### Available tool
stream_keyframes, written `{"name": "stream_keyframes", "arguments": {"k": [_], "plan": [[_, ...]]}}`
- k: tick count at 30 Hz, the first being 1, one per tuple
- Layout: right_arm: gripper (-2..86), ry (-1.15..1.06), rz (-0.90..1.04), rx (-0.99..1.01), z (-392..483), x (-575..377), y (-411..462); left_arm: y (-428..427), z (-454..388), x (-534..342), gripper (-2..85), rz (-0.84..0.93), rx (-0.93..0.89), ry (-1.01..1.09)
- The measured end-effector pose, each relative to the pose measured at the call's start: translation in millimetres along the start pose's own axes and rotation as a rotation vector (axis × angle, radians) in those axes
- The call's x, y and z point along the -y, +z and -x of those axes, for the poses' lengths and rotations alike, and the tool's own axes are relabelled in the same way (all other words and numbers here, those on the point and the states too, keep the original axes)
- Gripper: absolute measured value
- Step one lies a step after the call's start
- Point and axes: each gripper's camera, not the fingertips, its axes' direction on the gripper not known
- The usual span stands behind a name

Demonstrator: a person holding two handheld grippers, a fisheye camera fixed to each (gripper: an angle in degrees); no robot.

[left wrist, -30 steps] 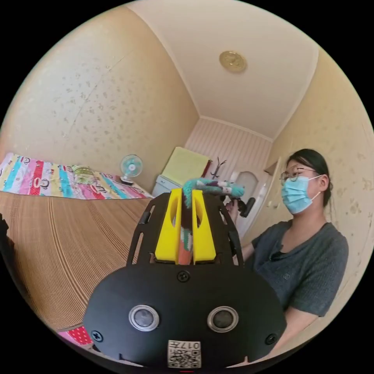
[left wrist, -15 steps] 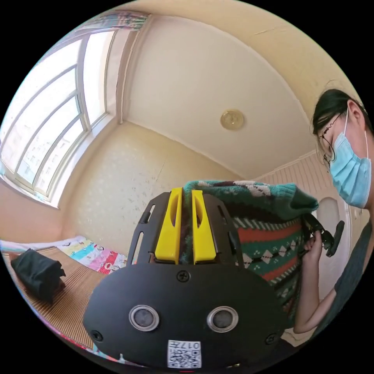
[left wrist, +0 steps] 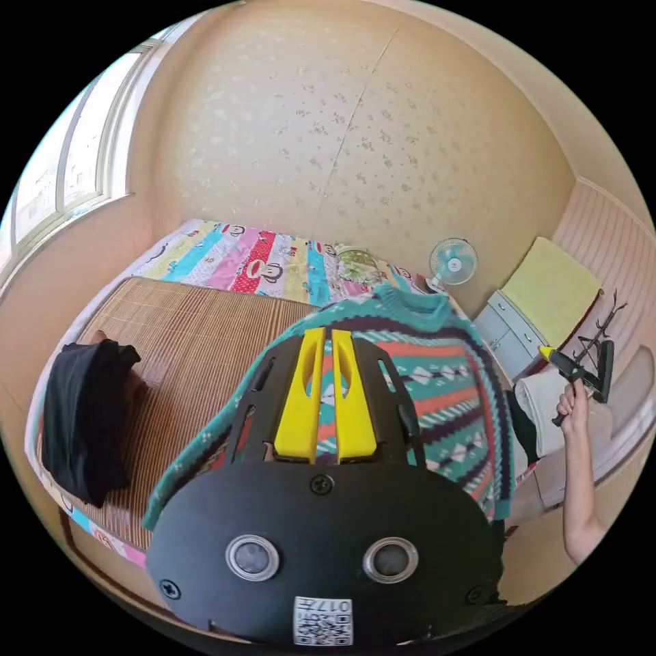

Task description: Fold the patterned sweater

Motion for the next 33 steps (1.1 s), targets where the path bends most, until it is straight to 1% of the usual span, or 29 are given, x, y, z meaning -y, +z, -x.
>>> {"name": "stream_keyframes", "arguments": {"k": [1,2,3,4,5,6,8,9,10,11,13,14,16,19,20,21,23,24,25,27,28,29,30,33], "plan": [[5.3,-0.006,0.033,-0.003,0.3,-11.4,16.5,16.5,-3.4,-29.6,0.1,0.019,-0.019,0.060],[5.4,-0.019,0.133,-0.003,0.5,-33.4,54.8,37.1,-8.6,-57.5,0.5,0.089,0.006,0.091],[5.7,-0.015,0.257,-0.003,-0.6,-55.7,97.9,48.8,-11.5,-71.5,0.9,0.135,0.026,0.095],[6.1,-0.009,0.315,-0.003,-1.3,-67.0,118.6,71.7,-17.9,-98.9,2.5,0.226,0.041,0.100],[6.9,0.011,0.411,-0.003,-2.3,-89.8,155.6,91.2,-24.9,-124.2,4.9,0.302,0.013,0.108],[7.4,0.025,0.474,-0.002,-1.6,-111.9,184.8,99.5,-28.4,-135.6,5.2,0.337,-0.006,0.111],[7.7,0.021,0.560,-0.008,1.3,-143.2,219.4,125.8,-38.0,-173.0,6.0,0.475,-0.033,0.109],[7.8,0.015,0.605,-0.043,2.8,-163.7,235.9,132.1,-38.9,-181.5,6.2,0.517,-0.025,0.108],[7.8,0.010,0.604,-0.067,3.9,-173.6,239.8,145.4,-37.5,-199.1,6.3,0.610,0.000,0.102],[7.7,-0.011,0.493,-0.086,10.1,-189.9,228.3,150.1,-34.7,-214.5,6.1,0.646,0.002,0.108],[7.3,-0.022,0.430,-0.115,18.3,-212.6,214.1,124.4,-30.9,-227.9,5.6,0.556,-0.006,0.144],[6.9,-0.027,0.420,-0.116,24.4,-224.9,204.1,110.2,-27.3,-235.9,5.2,0.545,-0.013,0.143],[6.5,-0.012,0.438,-0.109,34.7,-241.0,187.5,85.7,-23.4,-248.7,5.0,0.538,-0.021,0.126],[5.9,-0.063,0.487,-0.120,59.5,-265.4,157.1,44.0,-23.1,-272.6,4.6,0.511,0.012,0.138],[5.7,-0.051,0.466,-0.165,64.9,-272.2,138.7,30.2,-21.0,-278.5,4.5,0.504,0.020,0.125],[5.5,-0.037,0.370,-0.230,68.8,-279.2,111.7,24.1,-18.8,-280.3,4.4,0.500,0.022,0.110],[9.1,-0.027,0.233,-0.322,70.4,-290.0,74.8,6.0,-4.1,-282.7,4.1,0.474,0.005,0.024],[9.8,-0.013,0.219,-0.365,66.6,-293.7,65.4,3.2,0.3,-282.7,4.1,0.465,-0.003,0.002],[10.1,-0.012,0.233,-0.370,63.9,-294.5,65.4,-1.2,9.7,-282.1,4.0,0.453,-0.021,-0.042],[8.4,-0.063,0.400,-0.307,51.3,-293.9,92.9,-6.6,22.5,-279.2,4.0,0.446,-0.045,-0.093],[7.0,-0.081,0.448,-0.305,48.5,-292.5,100.9,-10.6,29.8,-276.8,3.9,0.443,-0.058,-0.115],[4.8,-0.079,0.469,-0.355,41.8,-285.1,104.0,-14.8,36.3,-274.5,3.8,0.442,-0.069,-0.128],[3.2,-0.069,0.442,-0.358,34.5,-272.8,95.2,-17.0,39.3,-273.3,3.8,0.442,-0.075,-0.130],[4.6,-0.056,0.427,-0.368,9.2,-241.3,76.0,-29.3,53.6,-267.4,3.5,0.442,-0.101,-0.125]]}}
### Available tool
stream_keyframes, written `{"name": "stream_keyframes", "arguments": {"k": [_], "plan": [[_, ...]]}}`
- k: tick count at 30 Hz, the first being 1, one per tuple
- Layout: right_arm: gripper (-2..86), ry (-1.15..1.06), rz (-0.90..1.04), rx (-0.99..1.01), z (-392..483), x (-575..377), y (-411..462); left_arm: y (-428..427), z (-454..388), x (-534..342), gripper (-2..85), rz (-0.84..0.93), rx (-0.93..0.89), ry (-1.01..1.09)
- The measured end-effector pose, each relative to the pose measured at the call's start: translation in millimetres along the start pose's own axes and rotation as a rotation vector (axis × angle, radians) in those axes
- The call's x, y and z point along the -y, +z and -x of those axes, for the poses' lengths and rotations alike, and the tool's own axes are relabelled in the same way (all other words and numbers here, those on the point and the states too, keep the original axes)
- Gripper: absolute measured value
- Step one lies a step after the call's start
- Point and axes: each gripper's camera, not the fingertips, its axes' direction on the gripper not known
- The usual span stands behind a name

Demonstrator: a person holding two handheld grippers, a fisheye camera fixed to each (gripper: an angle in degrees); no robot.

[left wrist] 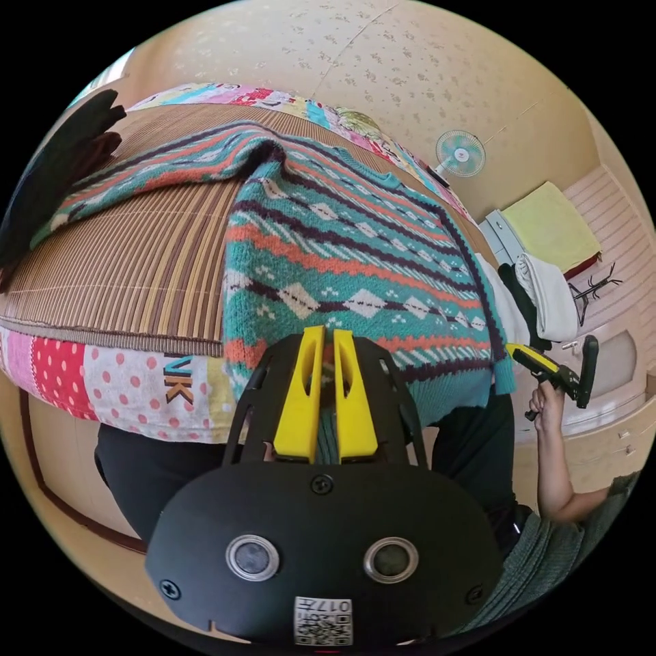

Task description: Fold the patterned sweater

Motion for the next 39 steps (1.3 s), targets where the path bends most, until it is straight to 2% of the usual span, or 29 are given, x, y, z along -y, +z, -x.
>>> {"name": "stream_keyframes", "arguments": {"k": [1,2,3,4,6,9,11,13,16,17,18,19,21,22,24,27,30,32,36,38,39], "plan": [[5.2,0.000,0.012,0.010,-5.7,4.2,-1.1,-6.3,5.7,-0.7,3.4,-0.005,-0.014,-0.001],[12.6,0.017,0.053,0.047,-16.4,12.0,0.9,-12.8,11.4,-2.2,3.3,-0.013,-0.029,-0.007],[16.4,0.029,0.103,0.096,-23.5,17.4,8.9,-16.0,14.0,-3.1,3.3,-0.018,-0.035,-0.011],[16.5,0.022,0.125,0.126,-24.7,18.5,14.4,-22.1,18.4,-5.6,3.1,-0.031,-0.042,-0.017],[11.1,-0.006,0.199,0.226,-22.3,14.6,38.4,-31.2,23.0,-10.0,2.9,-0.054,-0.042,-0.023],[6.1,0.050,0.150,0.330,-35.3,11.2,28.1,-46.0,28.4,-15.1,2.9,-0.079,-0.033,-0.041],[4.3,0.039,0.129,0.329,-52.2,18.3,11.3,-58.0,31.2,-15.7,2.9,-0.082,-0.019,-0.039],[3.3,0.054,0.055,0.244,-90.2,29.2,-21.8,-66.6,33.6,-15.0,2.8,-0.078,-0.011,-0.031],[1.9,0.380,-0.174,-0.146,-215.9,30.9,-107.9,-81.2,38.2,-13.6,2.5,-0.069,-0.001,-0.008],[1.4,0.616,-0.280,-0.286,-267.0,10.0,-143.9,-86.9,40.4,-13.5,2.4,-0.068,0.001,0.000],[1.2,0.790,-0.373,-0.273,-304.0,-15.1,-174.6,-89.7,41.6,-13.6,2.5,-0.069,0.001,0.001],[1.0,0.831,-0.432,-0.220,-314.4,-26.0,-186.7,-95.4,44.6,-14.3,2.6,-0.073,-0.001,-0.003],[0.7,0.730,-0.640,-0.033,-306.7,-42.7,-208.4,-103.8,49.1,-16.3,2.6,-0.085,-0.003,-0.016],[0.7,0.693,-0.637,-0.023,-297.4,-38.9,-205.7,-109.1,51.2,-17.9,2.5,-0.095,-0.001,-0.026],[0.5,0.497,-0.454,-0.025,-247.8,-5.7,-164.4,-117.1,52.5,-19.9,2.5,-0.109,0.013,-0.035],[0.3,0.343,-0.242,0.066,-187.5,22.6,-91.1,-130.1,49.4,-18.3,2.1,-0.110,0.060,-0.036],[0.3,0.205,-0.200,0.282,-129.3,42.2,-50.0,-142.9,41.6,-10.9,0.8,-0.064,0.127,-0.005],[0.3,0.116,-0.193,0.328,-94.9,59.0,-35.2,-153.6,37.0,-7.2,-0.4,-0.008,0.154,0.012],[0.3,-0.037,-0.088,0.316,-33.3,95.2,16.6,-174.4,44.8,-13.8,-0.8,-0.002,0.140,-0.017],[0.3,-0.058,-0.018,0.295,-21.9,91.1,54.7,-196.7,67.5,-12.4,-0.7,0.008,0.033,-0.092],[0.4,-0.051,-0.122,0.293,-24.7,72.4,57.8,-204.0,76.0,-11.1,-0.7,0.006,-0.005,-0.115]]}}
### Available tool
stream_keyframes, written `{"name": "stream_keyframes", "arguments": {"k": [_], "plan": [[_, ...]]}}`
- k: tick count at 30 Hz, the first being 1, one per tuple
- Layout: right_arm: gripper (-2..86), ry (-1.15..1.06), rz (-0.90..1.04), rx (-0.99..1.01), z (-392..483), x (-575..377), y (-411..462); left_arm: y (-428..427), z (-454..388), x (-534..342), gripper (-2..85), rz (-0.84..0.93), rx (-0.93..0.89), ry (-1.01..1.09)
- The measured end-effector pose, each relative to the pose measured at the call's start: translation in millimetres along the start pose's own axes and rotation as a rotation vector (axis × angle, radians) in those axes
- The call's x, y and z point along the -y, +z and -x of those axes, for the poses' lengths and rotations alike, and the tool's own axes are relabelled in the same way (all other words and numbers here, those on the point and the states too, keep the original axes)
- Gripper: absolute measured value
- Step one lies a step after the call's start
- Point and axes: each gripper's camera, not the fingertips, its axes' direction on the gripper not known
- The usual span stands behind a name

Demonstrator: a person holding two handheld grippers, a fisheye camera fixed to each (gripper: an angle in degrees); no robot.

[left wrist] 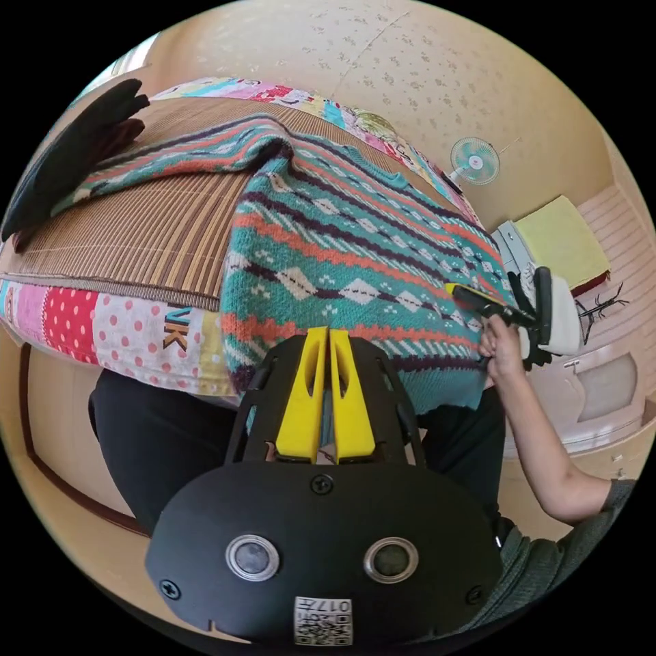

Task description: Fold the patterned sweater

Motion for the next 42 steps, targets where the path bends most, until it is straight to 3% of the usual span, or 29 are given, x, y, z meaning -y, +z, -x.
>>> {"name": "stream_keyframes", "arguments": {"k": [4,8,11,16,22,24,27,32,33,35,37,40,42], "plan": [[0.4,-0.001,-0.121,0.054,-16.5,-33.8,-19.9,-76.6,83.0,18.1,2.2,-0.228,-0.242,-0.163],[0.4,0.043,-0.119,0.179,-51.2,-40.8,-28.6,-123.5,200.2,58.6,16.2,-0.385,-0.358,-0.460],[0.3,0.073,-0.125,0.262,-74.7,-46.1,-33.4,-138.0,266.6,75.9,18.4,-0.461,-0.293,-0.649],[0.2,0.085,-0.116,0.252,-88.5,-48.8,-41.4,-144.5,322.0,86.0,15.6,-0.584,-0.205,-0.773],[0.2,0.103,-0.118,0.306,-112.6,-52.4,-52.5,-105.9,331.2,146.5,4.5,-0.393,-0.207,-0.744],[0.2,0.109,-0.120,0.323,-120.9,-53.4,-57.2,-117.9,303.4,154.9,4.0,-0.468,-0.217,-0.675],[0.2,0.109,-0.127,0.329,-128.1,-54.5,-62.6,-160.2,198.5,188.9,3.7,-0.564,-0.138,-0.343],[0.3,0.119,-0.131,0.357,-141.5,-54.7,-70.8,-164.9,-66.7,219.2,3.7,-0.664,-0.108,0.265],[0.3,0.120,-0.130,0.359,-143.9,-54.5,-73.2,-152.5,-95.2,222.2,3.9,-0.640,-0.117,0.323],[0.3,0.119,-0.131,0.361,-146.8,-54.3,-76.9,-67.5,-199.1,231.6,5.2,-0.444,-0.120,0.522],[0.3,0.117,-0.135,0.371,-150.6,-54.5,-80.7,20.3,-251.5,226.5,8.0,-0.267,-0.101,0.591],[0.2,0.118,-0.139,0.389,-156.9,-54.2,-86.1,154.5,-276.9,192.3,10.2,-0.046,-0.050,0.578],[0.2,0.119,-0.143,0.398,-161.5,-54.2,-90.1,194.8,-260.6,165.4,9.8,-0.012,-0.059,0.501]]}}
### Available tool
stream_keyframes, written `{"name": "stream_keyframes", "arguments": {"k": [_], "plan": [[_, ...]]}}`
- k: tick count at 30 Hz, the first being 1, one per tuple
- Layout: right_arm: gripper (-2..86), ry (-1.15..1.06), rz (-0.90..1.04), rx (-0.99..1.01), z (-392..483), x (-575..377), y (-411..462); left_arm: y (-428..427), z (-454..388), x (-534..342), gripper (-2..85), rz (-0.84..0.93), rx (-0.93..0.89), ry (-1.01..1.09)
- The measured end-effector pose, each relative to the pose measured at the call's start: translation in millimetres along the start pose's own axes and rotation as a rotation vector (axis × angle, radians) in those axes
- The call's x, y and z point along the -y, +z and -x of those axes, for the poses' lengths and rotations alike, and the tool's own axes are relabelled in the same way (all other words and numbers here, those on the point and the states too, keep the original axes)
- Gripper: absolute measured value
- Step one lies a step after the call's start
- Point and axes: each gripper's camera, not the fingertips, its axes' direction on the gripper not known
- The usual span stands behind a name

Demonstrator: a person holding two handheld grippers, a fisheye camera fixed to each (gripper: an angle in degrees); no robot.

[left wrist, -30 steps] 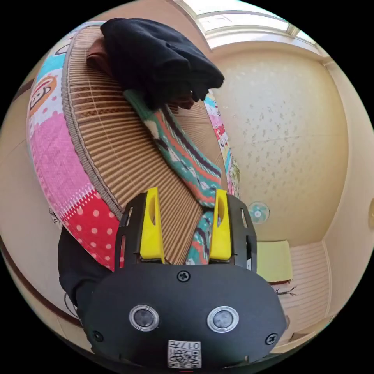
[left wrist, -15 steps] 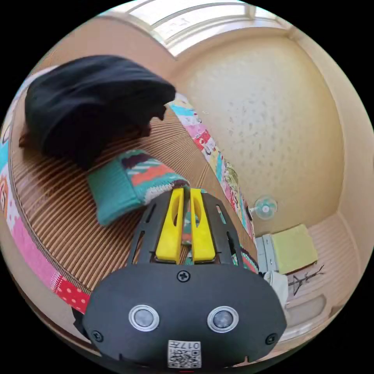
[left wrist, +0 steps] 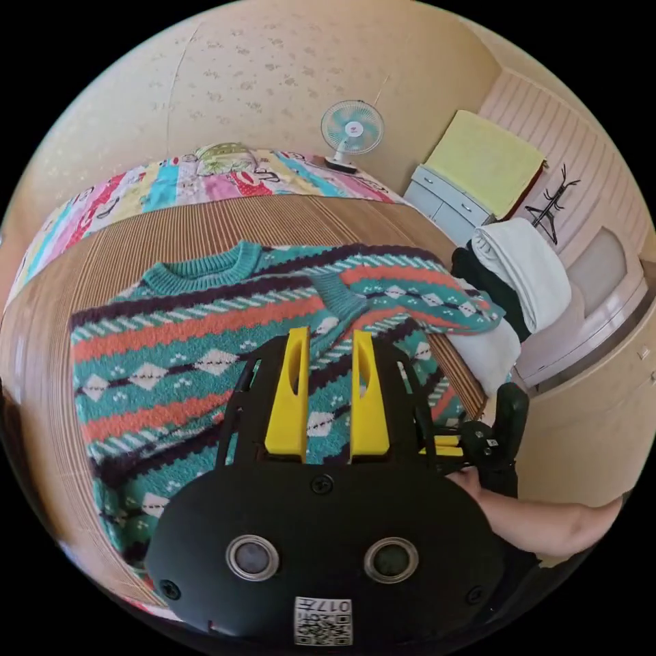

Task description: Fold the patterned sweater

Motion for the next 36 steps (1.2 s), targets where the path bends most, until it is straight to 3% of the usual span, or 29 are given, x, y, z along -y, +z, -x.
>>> {"name": "stream_keyframes", "arguments": {"k": [4,8,13,17,21,27,30,31,36], "plan": [[0.3,0.002,-0.009,0.018,-4.7,1.8,-6.7,-2.8,27.9,-75.8,10.0,-0.124,-0.033,-0.162],[0.3,0.003,-0.015,0.029,-8.2,5.4,-13.0,-46.3,44.2,-102.2,9.8,-0.239,0.230,-0.119],[0.2,0.006,-0.019,0.044,-11.6,10.7,-19.6,-19.3,128.8,-104.6,2.0,-0.028,0.585,-0.268],[0.3,0.006,-0.020,0.045,-12.4,16.2,-23.8,-8.5,170.8,-122.8,-0.4,0.008,0.529,-0.261],[0.3,0.009,-0.020,0.050,-14.0,22.8,-26.9,-15.7,136.9,-142.3,-0.8,-0.073,0.608,-0.330],[0.4,0.006,-0.021,0.044,-14.1,33.7,-29.1,-13.6,79.4,-210.3,-0.5,-0.165,0.483,-0.057],[0.5,0.002,-0.024,0.042,-13.4,40.2,-30.6,0.4,106.3,-206.7,-0.5,-0.094,0.429,-0.130],[0.6,0.002,-0.025,0.041,-12.9,41.6,-31.1,16.7,126.1,-197.6,-0.5,0.000,0.408,-0.190],[2.0,0.065,-0.028,0.080,-16.3,52.5,-46.6,19.8,153.1,-199.9,-0.5,-0.004,0.322,-0.236]]}}
